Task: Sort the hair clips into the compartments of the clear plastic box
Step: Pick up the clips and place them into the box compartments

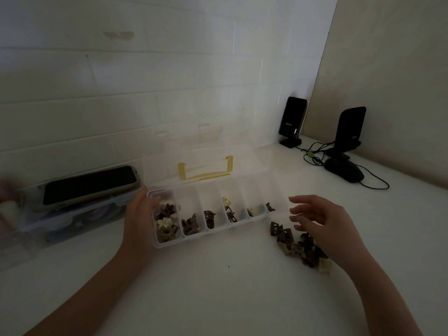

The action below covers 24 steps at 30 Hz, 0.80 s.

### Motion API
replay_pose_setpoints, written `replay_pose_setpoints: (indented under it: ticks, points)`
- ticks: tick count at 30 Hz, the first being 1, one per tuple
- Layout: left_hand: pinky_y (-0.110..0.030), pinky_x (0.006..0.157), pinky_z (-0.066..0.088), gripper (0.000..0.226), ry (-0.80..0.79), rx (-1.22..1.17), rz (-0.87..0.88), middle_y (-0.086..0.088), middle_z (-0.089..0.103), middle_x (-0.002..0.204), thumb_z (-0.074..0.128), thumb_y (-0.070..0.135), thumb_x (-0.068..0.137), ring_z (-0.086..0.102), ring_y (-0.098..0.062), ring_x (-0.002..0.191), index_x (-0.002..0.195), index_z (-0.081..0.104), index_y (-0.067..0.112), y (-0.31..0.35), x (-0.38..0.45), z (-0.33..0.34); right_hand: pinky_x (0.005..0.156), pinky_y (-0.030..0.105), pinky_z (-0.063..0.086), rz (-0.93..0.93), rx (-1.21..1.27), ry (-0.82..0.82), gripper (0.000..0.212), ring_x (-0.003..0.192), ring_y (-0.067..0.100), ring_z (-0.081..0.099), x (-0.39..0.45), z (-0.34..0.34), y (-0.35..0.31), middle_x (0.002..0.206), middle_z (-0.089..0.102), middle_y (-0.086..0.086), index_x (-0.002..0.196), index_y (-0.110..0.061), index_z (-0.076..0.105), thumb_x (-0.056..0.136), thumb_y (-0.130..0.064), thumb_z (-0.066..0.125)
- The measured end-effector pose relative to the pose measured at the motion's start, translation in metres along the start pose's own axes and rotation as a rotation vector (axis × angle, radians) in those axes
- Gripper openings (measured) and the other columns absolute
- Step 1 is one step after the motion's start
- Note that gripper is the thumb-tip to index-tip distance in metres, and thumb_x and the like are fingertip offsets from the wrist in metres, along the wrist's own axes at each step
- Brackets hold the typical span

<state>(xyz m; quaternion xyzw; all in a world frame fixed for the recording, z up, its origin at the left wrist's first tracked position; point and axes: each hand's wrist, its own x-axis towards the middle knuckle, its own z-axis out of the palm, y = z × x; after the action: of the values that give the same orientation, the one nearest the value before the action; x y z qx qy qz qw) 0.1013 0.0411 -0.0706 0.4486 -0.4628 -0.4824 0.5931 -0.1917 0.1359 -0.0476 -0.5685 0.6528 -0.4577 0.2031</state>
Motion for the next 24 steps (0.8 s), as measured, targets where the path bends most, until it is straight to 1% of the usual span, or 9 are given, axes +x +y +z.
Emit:
replay_pose_setpoints:
  ticks: [2,4,7,9,12,15,18,21,24]
  points:
    - [-0.054,0.099,0.043,0.023,-0.002,0.018,0.014,-0.001,0.063,0.103,0.044,0.022,0.083,0.058,-0.027,0.102,0.097,0.057,0.034,0.000,0.000,0.000,0.068,0.025,0.056,-0.031,-0.117,0.009,0.026,0.077,0.002,0.064,0.000,-0.001,0.001,0.084,0.068,-0.010,0.094,-0.035,0.063,0.084,-0.011,0.063]
    - [-0.056,0.099,0.043,0.022,-0.021,0.029,0.034,-0.006,0.063,0.107,0.045,0.023,0.083,0.058,-0.032,0.106,0.099,0.058,0.031,0.001,0.000,0.000,0.061,0.023,0.050,-0.051,-0.179,-0.047,0.015,0.071,0.003,0.059,-0.002,-0.001,0.000,0.079,0.064,-0.012,0.087,-0.040,0.059,0.075,-0.038,0.068]
    - [-0.047,0.095,0.048,0.023,-0.021,0.051,0.054,-0.008,0.062,0.110,0.046,0.024,0.084,0.058,-0.032,0.107,0.103,0.057,0.029,-0.003,0.000,-0.003,0.061,0.028,0.047,-0.017,-0.322,-0.191,0.031,0.064,0.007,0.052,-0.004,0.004,0.002,0.081,0.060,-0.013,0.078,-0.037,0.053,0.059,-0.057,0.068]
    - [-0.034,0.087,0.052,0.024,-0.030,0.090,0.081,-0.001,0.062,0.107,0.046,0.025,0.085,0.059,-0.023,0.102,0.106,0.055,0.032,-0.004,0.001,-0.003,0.060,0.030,0.048,0.001,-0.324,-0.224,0.028,0.059,0.006,0.051,-0.003,0.008,0.002,0.080,0.061,-0.012,0.075,-0.035,0.055,0.059,-0.053,0.069]
    - [-0.044,0.091,0.047,0.026,-0.031,0.048,0.043,-0.003,0.061,0.107,0.045,0.023,0.084,0.057,-0.026,0.103,0.108,0.054,0.028,-0.005,0.003,-0.003,0.064,0.030,0.050,-0.056,-0.268,-0.187,0.016,0.067,0.006,0.055,-0.002,0.007,0.002,0.079,0.064,-0.014,0.077,-0.035,0.060,0.067,-0.042,0.071]
    - [-0.054,0.097,0.044,0.030,-0.017,0.048,0.023,-0.011,0.060,0.114,0.044,0.022,0.085,0.056,-0.036,0.111,0.113,0.054,0.022,-0.004,0.004,-0.003,0.057,0.014,0.042,-0.188,-0.177,-0.119,0.017,0.076,0.004,0.056,-0.003,0.005,-0.005,0.086,0.063,-0.025,0.083,-0.037,0.063,0.075,-0.025,0.072]
    - [-0.057,0.100,0.041,0.032,-0.001,0.034,0.007,-0.014,0.058,0.119,0.044,0.021,0.085,0.054,-0.038,0.115,0.116,0.053,0.022,-0.003,0.003,-0.002,0.057,0.020,0.047,-0.251,-0.006,-0.133,0.024,0.077,0.007,0.061,-0.005,0.010,-0.013,0.091,0.067,-0.018,0.090,-0.028,0.066,0.078,-0.008,0.070]
    - [-0.044,0.090,0.049,0.023,-0.003,0.046,0.071,-0.008,0.062,0.105,0.043,0.016,0.085,0.059,-0.029,0.101,0.100,0.058,0.024,-0.003,0.001,0.000,0.064,0.027,0.051,-0.264,0.163,-0.137,0.028,0.079,0.012,0.065,-0.007,0.025,-0.019,0.095,0.071,-0.010,0.093,-0.021,0.061,0.076,-0.001,0.070]
    - [-0.024,0.071,0.053,0.034,-0.017,0.094,0.211,0.006,0.066,0.082,0.037,-0.008,0.087,0.063,-0.010,0.080,0.079,0.061,0.015,0.001,0.000,0.002,0.065,0.021,0.049,-0.315,0.219,-0.113,0.030,0.075,0.011,0.064,-0.012,0.047,-0.023,0.094,0.072,-0.009,0.087,-0.025,0.057,0.075,-0.004,0.073]
